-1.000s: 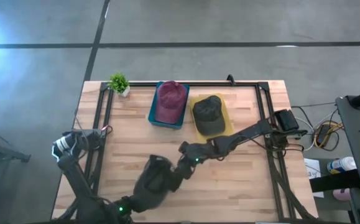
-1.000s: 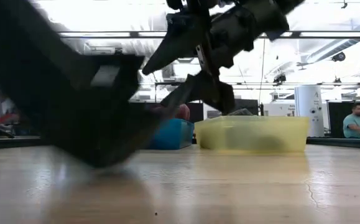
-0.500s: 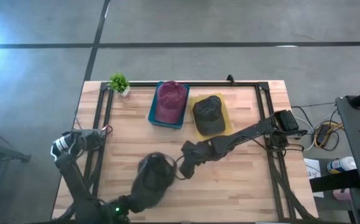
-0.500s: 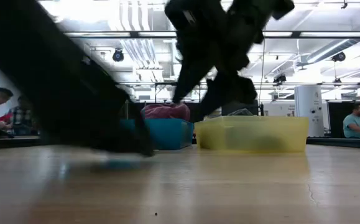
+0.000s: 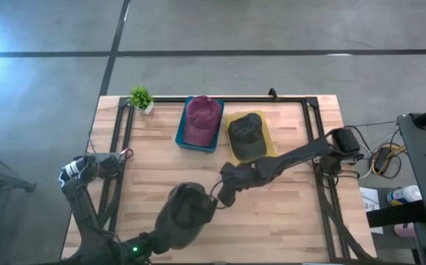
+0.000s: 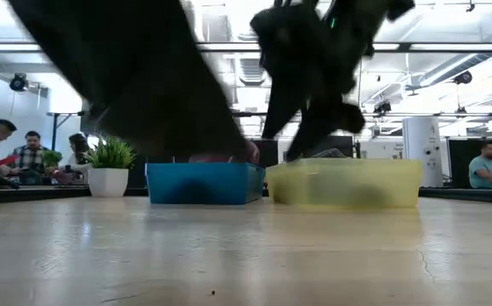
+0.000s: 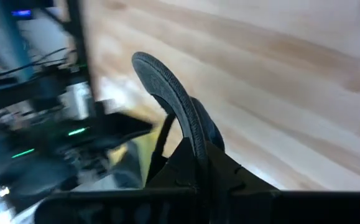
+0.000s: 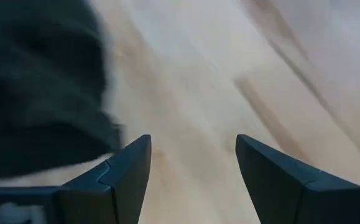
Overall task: Pick & Place hat
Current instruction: Put the black cap into the yellow bin
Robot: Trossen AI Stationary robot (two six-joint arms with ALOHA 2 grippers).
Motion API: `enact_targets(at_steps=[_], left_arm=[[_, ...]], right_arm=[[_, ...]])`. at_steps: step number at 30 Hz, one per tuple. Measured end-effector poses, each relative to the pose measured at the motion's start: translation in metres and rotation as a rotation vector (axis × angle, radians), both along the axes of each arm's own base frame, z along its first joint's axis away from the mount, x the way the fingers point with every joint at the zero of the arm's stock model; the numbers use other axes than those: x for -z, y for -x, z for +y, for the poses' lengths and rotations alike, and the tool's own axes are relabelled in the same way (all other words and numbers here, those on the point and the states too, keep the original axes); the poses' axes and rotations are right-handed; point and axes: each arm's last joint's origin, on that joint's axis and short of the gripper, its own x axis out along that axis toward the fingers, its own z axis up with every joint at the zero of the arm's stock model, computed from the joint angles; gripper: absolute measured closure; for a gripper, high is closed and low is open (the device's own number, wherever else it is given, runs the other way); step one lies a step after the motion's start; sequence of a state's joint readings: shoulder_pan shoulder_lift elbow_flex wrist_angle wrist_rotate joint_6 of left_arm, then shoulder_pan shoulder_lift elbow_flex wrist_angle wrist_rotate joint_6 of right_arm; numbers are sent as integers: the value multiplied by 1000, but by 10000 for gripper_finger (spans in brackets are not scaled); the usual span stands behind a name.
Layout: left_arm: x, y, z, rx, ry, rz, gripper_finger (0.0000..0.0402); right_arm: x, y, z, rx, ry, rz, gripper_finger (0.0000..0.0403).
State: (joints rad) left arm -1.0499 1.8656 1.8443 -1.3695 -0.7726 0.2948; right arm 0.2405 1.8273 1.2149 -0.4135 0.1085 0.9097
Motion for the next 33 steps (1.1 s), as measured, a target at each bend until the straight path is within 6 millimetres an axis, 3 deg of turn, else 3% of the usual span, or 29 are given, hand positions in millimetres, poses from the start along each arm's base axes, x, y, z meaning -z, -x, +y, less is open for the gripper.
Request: enact_targets(at_steps=[6, 9, 16, 24, 29, 33], left_arm=[[14, 0, -1, 58, -16, 109, 394], [17, -3, 0, 92, -61, 107, 394], [19, -13, 2, 87, -21, 106, 393], [19, -20, 6, 71, -65, 63, 393], [16, -20, 4, 53, -12, 62, 393], [17, -17, 2, 29, 34, 64, 393]], right_arm=[[-50, -7, 14, -142, -53, -255, 172], [-60, -21, 24, -160, -100, -387, 172], [-45, -64, 38, -152, -193, -442, 172], [0, -119, 63, -137, -281, -353, 172], [23, -136, 66, -102, -183, -235, 172], [23, -145, 69, -161, -146, -204, 172]])
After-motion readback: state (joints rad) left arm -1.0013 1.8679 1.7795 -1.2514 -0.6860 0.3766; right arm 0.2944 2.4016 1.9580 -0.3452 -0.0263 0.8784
